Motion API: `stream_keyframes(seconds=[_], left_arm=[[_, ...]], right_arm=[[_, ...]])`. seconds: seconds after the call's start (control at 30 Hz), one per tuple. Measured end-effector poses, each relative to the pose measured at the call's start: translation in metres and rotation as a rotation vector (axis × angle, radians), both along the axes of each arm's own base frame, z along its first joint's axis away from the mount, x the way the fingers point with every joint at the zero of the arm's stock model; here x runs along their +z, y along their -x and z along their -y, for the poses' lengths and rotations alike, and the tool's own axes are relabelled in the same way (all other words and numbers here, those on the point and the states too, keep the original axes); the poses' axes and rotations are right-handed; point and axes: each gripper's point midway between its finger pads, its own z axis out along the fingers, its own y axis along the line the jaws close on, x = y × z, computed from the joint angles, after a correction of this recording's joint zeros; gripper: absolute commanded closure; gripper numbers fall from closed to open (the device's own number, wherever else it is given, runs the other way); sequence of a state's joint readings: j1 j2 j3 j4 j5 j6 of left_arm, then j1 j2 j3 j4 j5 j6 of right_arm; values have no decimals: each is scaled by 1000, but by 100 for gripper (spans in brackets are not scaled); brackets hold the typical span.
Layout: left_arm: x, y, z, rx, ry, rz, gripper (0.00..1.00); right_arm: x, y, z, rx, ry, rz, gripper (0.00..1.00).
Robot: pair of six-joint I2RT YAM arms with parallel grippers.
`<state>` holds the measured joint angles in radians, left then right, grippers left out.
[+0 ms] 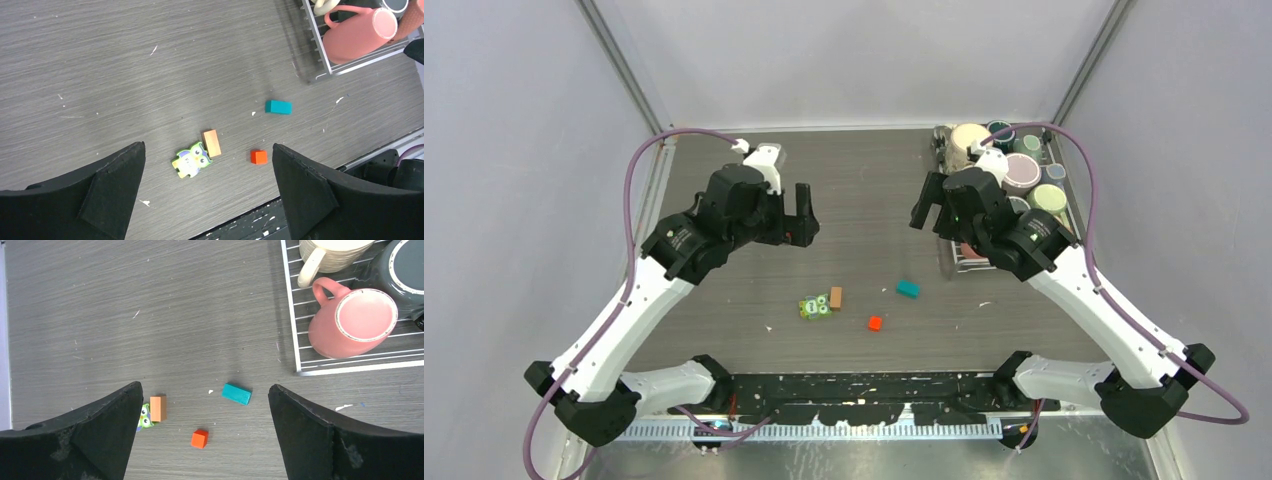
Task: Unload the cups from the dish rack
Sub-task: Unload the cup from the dish rack.
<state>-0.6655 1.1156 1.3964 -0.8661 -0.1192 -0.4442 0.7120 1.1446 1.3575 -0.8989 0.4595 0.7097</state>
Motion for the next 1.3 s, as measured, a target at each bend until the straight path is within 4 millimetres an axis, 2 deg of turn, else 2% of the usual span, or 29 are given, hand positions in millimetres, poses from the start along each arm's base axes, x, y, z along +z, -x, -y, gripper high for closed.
stream_keyframes(seconds=[0.23,0.47,0.6,0.77,0.9,1.3], left_arm=[[-1,5,-6,-1,-25,-3,0],[2,12,-13,-15,-38,10,0],[1,15,-14,-22,-39,6,0],[-10,19,-14,-36,-47,-18,0],[-19,22,-12,-54,-53,-41,0],[-22,27,-4,-113,-50,-56,0]], right_arm=[[-5,1,6,-18,20,-19,0],[-19,-2,20,-75,48,-74,0],[-31,-4,37,-133,75,-112,0],[-54,-6,77,-257,113,-187,0],[-71,-8,101,-334,111,-236,0],[-118,-42,127,-415,117,-356,0]])
